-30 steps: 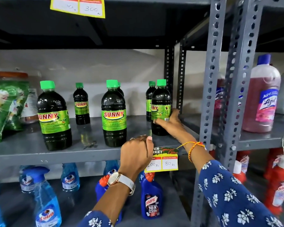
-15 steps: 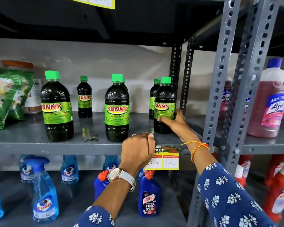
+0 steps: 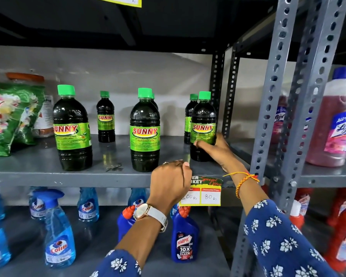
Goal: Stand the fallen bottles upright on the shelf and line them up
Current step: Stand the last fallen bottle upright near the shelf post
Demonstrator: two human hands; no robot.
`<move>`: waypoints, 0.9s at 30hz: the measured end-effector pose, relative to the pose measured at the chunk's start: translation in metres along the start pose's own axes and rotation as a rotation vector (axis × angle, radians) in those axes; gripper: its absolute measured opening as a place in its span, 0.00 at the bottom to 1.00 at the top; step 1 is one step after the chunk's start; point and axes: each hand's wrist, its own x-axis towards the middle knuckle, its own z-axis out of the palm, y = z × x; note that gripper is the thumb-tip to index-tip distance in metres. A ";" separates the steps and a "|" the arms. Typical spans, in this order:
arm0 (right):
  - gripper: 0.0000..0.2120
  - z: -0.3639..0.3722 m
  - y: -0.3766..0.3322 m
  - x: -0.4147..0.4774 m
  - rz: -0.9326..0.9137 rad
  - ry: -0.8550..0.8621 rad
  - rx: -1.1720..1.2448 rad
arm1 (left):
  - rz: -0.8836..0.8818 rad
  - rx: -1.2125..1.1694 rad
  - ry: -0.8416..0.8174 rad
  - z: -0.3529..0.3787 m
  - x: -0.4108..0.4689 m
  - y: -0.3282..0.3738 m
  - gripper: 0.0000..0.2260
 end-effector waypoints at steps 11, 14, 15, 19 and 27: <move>0.23 -0.002 -0.001 -0.003 0.009 0.012 -0.012 | 0.007 -0.003 -0.062 -0.001 0.000 -0.002 0.14; 0.24 -0.003 -0.004 -0.005 0.017 0.004 -0.080 | 0.015 -0.011 -0.070 -0.002 0.000 -0.002 0.13; 0.24 -0.005 -0.005 -0.006 0.022 -0.001 -0.096 | 0.016 -0.010 -0.069 -0.002 0.000 -0.002 0.13; 0.21 -0.013 -0.011 -0.022 -0.010 -0.027 -0.094 | 0.003 0.014 -0.080 -0.002 -0.001 -0.002 0.15; 0.15 -0.023 -0.016 -0.055 -0.092 0.026 -0.120 | -0.021 -0.004 -0.079 -0.002 -0.002 0.002 0.16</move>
